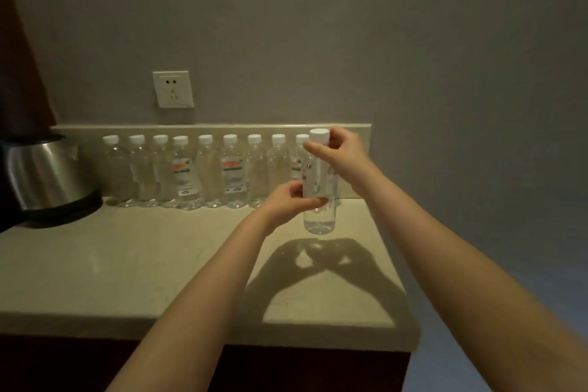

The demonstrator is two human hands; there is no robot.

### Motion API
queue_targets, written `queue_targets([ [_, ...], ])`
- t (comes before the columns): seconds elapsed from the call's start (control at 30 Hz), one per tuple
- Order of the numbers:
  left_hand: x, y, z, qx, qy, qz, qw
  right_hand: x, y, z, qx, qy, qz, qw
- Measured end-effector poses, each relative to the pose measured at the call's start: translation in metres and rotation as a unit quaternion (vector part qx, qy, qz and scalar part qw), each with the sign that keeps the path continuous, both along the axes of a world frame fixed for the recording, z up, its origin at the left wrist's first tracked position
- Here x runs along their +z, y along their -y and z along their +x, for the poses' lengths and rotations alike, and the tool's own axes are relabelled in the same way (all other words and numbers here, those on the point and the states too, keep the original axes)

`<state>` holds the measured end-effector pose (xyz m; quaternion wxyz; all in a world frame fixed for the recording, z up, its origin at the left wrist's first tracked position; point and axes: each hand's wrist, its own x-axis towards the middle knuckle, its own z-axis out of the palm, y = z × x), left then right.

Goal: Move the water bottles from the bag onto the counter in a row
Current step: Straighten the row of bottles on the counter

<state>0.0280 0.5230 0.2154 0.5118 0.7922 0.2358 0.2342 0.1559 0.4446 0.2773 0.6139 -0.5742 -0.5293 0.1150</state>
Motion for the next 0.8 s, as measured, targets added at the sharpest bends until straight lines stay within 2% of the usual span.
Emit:
queue_targets([
  [0.1, -0.001, -0.008, 0.038, -0.048, -0.057, 0.029, 0.997, -0.012, 0.003, 0.043, -0.071, 0.014, 0.009, 0.997],
  [0.17, 0.000, -0.018, 0.061, -0.040, -0.084, 0.084, 0.992, -0.021, 0.002, 0.073, -0.092, 0.007, 0.011, 0.996],
  [0.27, 0.011, -0.031, 0.086, 0.049, -0.059, 0.190, 0.979, -0.031, -0.009, 0.109, -0.097, -0.003, 0.003, 0.995],
  [0.37, 0.027, -0.051, 0.101, 0.177, 0.025, 0.275, 0.945, -0.038, -0.029, 0.131, -0.105, -0.047, 0.004, 0.993],
  [0.5, 0.047, -0.075, 0.115, 0.216, 0.020, 0.369, 0.904, -0.040, -0.061, 0.141, -0.129, -0.065, 0.009, 0.990],
  [0.63, 0.058, -0.091, 0.124, 0.222, -0.022, 0.419, 0.880, -0.043, -0.090, 0.140, -0.157, -0.039, 0.006, 0.987],
  [0.8, 0.056, -0.096, 0.131, 0.188, -0.062, 0.411, 0.890, -0.058, -0.099, 0.145, -0.194, 0.015, 0.000, 0.981],
])
